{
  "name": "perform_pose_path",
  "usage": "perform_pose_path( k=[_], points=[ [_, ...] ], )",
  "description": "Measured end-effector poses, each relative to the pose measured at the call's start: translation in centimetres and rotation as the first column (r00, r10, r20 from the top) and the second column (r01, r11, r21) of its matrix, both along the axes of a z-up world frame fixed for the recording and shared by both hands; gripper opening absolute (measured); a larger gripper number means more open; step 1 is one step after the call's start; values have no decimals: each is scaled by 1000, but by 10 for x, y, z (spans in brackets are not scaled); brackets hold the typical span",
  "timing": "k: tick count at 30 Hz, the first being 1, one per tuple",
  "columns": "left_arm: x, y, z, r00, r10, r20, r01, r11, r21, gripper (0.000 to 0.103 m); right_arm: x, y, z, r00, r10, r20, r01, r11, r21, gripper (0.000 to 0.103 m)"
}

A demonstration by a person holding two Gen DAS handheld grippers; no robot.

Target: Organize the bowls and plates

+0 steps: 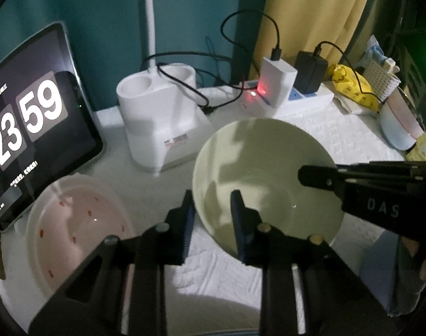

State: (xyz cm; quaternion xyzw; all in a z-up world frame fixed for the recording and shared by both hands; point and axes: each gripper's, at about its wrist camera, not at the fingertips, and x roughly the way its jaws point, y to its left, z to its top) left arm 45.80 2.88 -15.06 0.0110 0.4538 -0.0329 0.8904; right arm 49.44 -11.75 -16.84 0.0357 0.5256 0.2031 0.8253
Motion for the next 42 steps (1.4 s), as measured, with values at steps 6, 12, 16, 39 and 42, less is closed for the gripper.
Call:
perform_pose_path(
  k=[6,12,16,39,42],
  points=[
    [-4,-3,5,1000,-1,16,1,1000,-2,24,-5,-7,3,1000,-4,15,4,1000,6,10],
    [-13,-4,12,999,3,42,-3,1000,7,24,-13,-13,8,1000,2,25,-2,1000,20,9],
    [-21,-6,19,998,3,65,-4,1000,17,23,-20,-16,14,999,5,39,-6,999,33,9],
    [-69,-41,77,981,-33,193,26,999,37,23,-66,-53,73,989,-32,147,16,994,110,8],
    [-75,-49,83,979,-42,201,35,999,38,23,-74,-61,79,987,-39,157,21,993,116,9]
  ],
)
